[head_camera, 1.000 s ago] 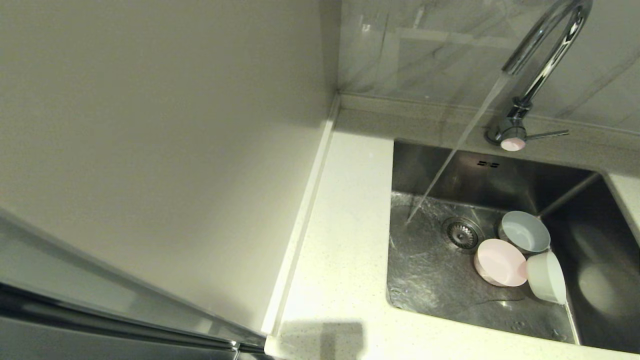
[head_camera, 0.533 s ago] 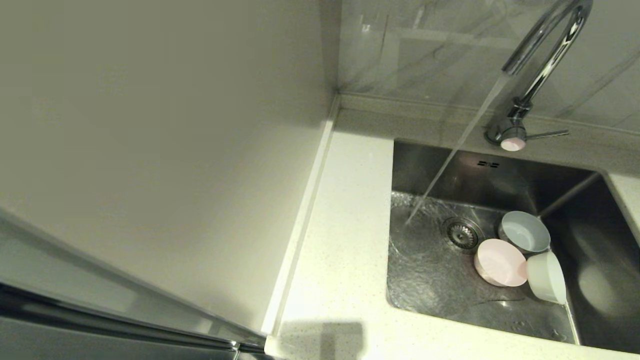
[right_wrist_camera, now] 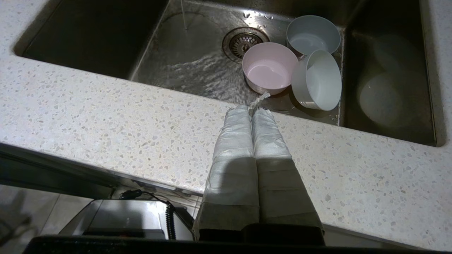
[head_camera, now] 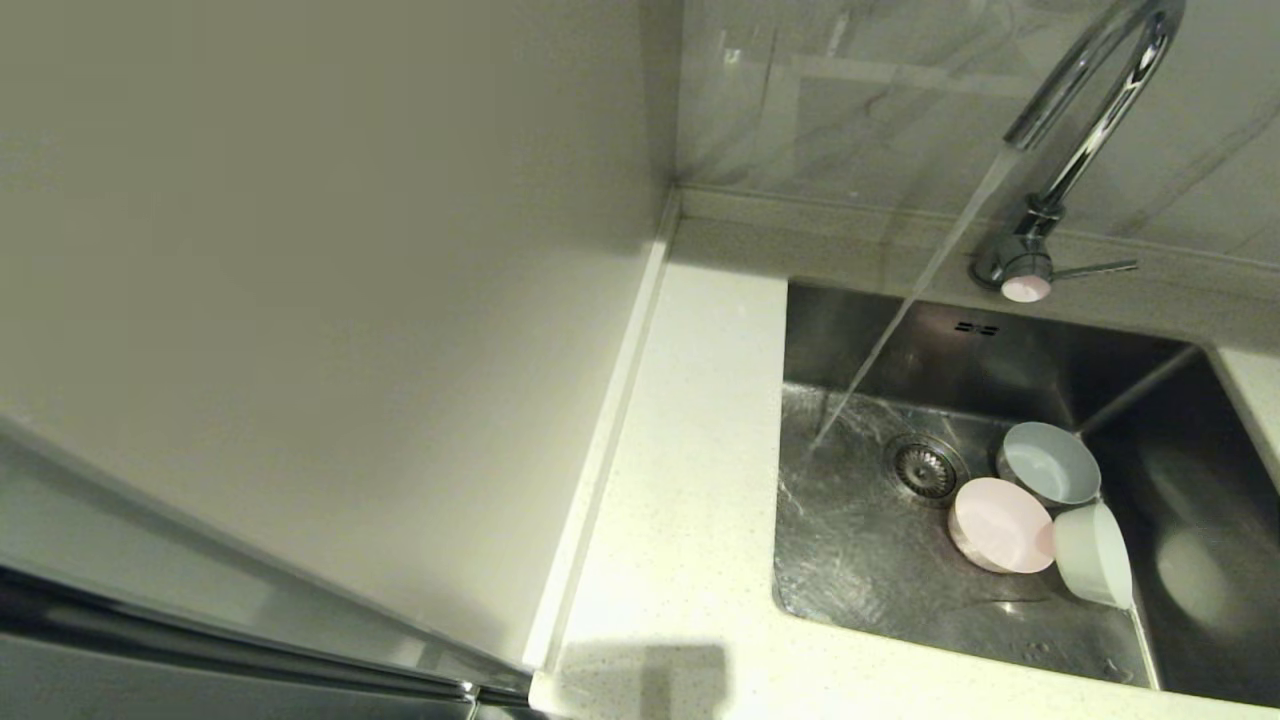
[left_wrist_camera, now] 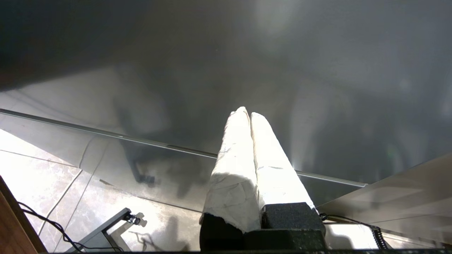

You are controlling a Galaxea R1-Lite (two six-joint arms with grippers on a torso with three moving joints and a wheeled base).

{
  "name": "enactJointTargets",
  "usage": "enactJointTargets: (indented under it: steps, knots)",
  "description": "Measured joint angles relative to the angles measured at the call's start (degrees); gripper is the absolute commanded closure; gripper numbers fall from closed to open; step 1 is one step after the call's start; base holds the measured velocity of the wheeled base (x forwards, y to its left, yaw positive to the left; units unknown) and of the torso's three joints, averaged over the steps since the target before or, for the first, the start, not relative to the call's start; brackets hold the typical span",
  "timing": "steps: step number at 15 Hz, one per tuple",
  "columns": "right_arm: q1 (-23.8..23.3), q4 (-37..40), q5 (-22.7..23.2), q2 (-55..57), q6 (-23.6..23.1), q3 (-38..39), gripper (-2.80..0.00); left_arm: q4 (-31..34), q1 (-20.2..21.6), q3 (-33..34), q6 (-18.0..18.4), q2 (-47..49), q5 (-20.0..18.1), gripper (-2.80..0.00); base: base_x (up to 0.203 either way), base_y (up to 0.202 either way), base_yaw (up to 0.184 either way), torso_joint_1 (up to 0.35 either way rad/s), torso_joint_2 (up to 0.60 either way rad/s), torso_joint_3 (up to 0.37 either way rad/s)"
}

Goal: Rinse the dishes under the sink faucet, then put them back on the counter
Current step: Wait for the water to rinse the bowl

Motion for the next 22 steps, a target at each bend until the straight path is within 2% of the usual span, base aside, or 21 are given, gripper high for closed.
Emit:
enactJointTargets:
  steps: [22]
  knots:
    - [0.0, -0.02, -0.02, 0.02, -0.01, 0.0, 0.0, -0.01, 0.02, 0.0, 0.0, 0.0, 0.0, 0.0, 0.0, 0.0, 0.0, 0.0, 0.0, 0.0]
